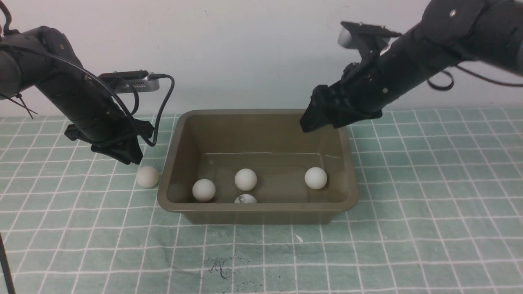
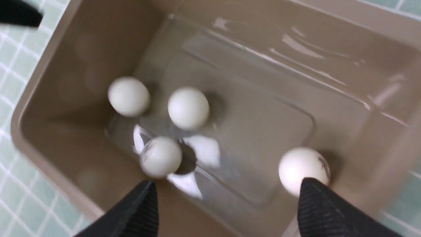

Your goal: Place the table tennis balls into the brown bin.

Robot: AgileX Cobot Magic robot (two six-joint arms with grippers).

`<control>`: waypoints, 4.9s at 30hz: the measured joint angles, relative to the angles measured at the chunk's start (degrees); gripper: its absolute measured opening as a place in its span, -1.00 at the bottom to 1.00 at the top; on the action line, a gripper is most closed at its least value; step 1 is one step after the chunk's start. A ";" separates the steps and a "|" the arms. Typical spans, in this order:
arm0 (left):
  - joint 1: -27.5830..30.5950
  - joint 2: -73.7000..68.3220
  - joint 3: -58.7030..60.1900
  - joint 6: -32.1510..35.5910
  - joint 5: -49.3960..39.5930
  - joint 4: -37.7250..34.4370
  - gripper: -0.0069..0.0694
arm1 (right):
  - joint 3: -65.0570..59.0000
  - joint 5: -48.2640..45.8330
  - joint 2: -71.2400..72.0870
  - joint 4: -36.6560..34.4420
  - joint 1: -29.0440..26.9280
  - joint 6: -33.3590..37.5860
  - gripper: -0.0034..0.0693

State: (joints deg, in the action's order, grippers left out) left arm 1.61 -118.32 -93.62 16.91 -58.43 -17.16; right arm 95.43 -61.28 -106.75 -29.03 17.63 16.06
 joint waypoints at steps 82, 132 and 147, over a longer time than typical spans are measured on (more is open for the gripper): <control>-17.31 94.49 46.82 -10.60 12.43 12.88 -0.83 | -67.29 43.64 106.88 34.69 0.00 -31.62 -0.94; -4.32 118.93 95.14 -10.65 36.89 14.34 -0.83 | -74.52 43.64 106.82 33.97 0.00 -22.36 -0.94; -4.32 118.93 95.14 -10.65 36.73 14.34 -0.83 | -95.97 41.73 107.46 33.26 -10.60 -17.28 -0.94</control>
State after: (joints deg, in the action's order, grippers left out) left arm -2.70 0.61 1.52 6.26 -21.69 -2.82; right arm -0.54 -19.55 0.71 4.23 7.03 -1.22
